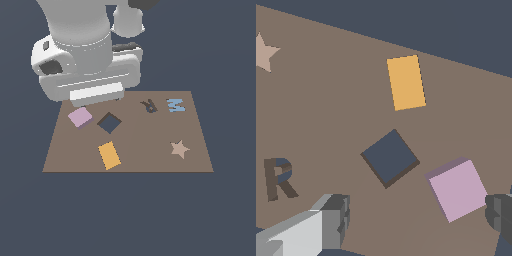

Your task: Insert a designated object into the corresponding slot on a board.

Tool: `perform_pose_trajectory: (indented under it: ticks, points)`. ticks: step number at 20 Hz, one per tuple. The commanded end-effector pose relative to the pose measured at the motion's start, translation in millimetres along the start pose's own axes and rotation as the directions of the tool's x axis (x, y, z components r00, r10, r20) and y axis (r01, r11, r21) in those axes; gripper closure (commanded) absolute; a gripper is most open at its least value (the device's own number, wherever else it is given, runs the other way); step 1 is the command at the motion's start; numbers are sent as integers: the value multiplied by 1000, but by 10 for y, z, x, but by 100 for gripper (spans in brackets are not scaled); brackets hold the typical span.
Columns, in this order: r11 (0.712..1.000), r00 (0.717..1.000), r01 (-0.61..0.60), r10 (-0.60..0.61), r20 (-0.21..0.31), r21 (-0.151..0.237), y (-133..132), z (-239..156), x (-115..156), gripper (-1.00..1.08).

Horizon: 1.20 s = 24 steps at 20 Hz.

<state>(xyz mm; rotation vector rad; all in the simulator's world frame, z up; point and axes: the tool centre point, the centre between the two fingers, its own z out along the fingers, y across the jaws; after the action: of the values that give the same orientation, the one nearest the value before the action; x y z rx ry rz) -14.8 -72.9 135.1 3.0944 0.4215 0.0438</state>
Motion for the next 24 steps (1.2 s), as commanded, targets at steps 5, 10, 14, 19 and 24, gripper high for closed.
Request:
perform_pose_trajectory:
  ticks: [5, 10, 14, 19, 24]
  points:
    - [987, 987, 160, -160, 6, 11, 263, 315, -176, -92]
    - [965, 965, 261, -261, 9, 19, 447, 520, -260, -92]
    - [945, 946, 325, -325, 10, 24, 571, 653, -302, -92]
    - [924, 924, 382, -383, 12, 28, 689, 775, -330, -92]
    - [910, 910, 414, -415, 13, 30, 757, 845, -339, -92]
